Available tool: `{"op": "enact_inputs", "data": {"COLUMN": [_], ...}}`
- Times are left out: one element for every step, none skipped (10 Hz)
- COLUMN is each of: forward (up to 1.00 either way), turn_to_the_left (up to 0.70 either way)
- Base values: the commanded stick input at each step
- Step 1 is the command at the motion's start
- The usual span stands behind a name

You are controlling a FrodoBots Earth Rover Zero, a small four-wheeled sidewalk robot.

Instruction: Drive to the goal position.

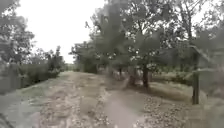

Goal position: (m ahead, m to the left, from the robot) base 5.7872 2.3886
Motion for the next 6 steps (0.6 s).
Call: {"op": "enact_inputs", "data": {"forward": [0.7,0.7,0.7,0.7,0.7,0.7], "turn_to_the_left": [0.35,0.35,0.0,0.0,0.0,0.0]}}
